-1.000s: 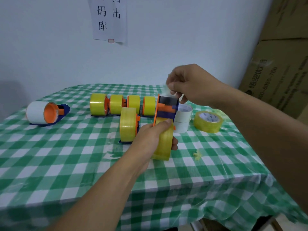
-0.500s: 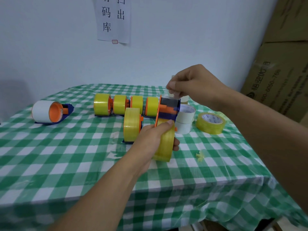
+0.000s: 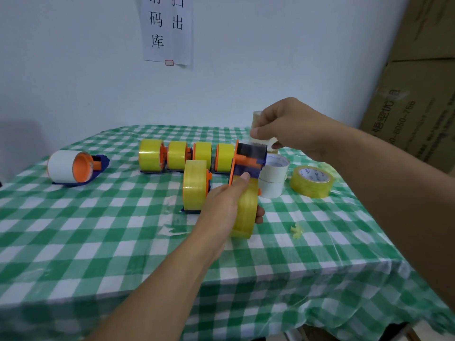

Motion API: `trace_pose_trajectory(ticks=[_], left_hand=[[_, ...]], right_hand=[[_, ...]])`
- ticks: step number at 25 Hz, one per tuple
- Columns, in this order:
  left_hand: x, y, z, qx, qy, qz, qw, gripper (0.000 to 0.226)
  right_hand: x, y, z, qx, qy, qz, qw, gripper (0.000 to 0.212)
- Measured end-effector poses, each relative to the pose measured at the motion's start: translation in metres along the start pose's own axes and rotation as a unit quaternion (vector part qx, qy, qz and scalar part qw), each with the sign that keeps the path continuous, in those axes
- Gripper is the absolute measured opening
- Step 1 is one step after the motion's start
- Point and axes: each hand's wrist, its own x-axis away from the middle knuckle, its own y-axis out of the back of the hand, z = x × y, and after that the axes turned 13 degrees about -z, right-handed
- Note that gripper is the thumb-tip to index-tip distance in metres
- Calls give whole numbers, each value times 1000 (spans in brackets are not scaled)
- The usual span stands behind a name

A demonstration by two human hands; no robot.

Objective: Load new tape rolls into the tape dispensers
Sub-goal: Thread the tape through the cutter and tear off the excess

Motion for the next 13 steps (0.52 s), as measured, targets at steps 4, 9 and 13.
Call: trace_pose_trajectory(ticks=[4,9,13], left_hand=[[-4,3,4,12,-12,-2,1000,25],[-4,4,-1,8,7,3,1000,25],[-6,1,-9,36,53,2,998,47]], right_hand=[[-3,-4,-6,-51,-86,11,995,9],[2,-4,0,-109,-124,24,986,8],[5,-5,6,-92,-106,27,990,5]])
